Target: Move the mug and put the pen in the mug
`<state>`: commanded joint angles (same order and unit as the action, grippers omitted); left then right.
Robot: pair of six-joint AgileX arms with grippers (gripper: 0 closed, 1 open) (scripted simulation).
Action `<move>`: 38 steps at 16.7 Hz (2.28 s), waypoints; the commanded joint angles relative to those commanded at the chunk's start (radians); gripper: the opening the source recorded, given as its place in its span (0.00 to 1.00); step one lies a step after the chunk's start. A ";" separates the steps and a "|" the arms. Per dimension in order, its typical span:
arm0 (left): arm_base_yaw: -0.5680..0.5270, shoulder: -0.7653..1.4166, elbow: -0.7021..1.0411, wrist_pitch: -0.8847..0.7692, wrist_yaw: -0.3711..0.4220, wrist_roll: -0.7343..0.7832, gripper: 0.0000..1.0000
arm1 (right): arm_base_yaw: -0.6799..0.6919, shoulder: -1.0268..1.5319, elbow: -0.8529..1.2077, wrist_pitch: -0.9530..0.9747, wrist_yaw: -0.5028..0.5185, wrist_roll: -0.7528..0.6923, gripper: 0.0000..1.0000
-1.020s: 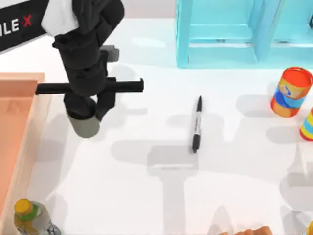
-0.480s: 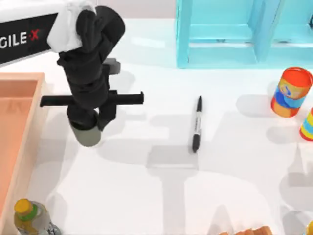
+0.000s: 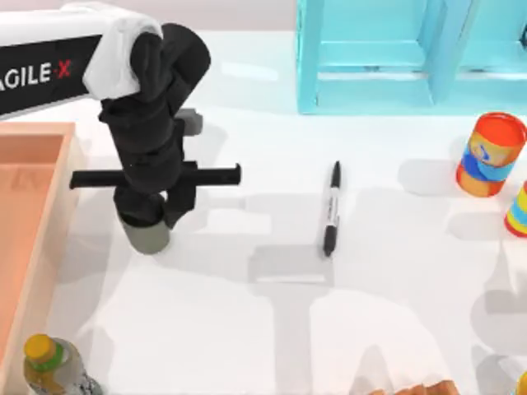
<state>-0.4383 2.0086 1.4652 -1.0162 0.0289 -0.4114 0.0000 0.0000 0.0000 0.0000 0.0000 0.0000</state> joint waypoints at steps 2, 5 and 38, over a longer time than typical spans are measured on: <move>0.000 0.000 0.000 0.000 0.000 0.000 0.30 | 0.000 0.000 0.000 0.000 0.000 0.000 1.00; 0.000 0.000 0.000 0.000 0.000 0.000 0.53 | 0.000 0.000 0.000 0.000 0.000 0.000 1.00; -0.008 -0.003 0.598 -0.600 0.000 -0.006 1.00 | 0.000 0.000 0.000 0.000 0.000 0.000 1.00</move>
<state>-0.4463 2.0060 2.0636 -1.6167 0.0292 -0.4173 0.0000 0.0000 0.0000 0.0000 0.0000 0.0000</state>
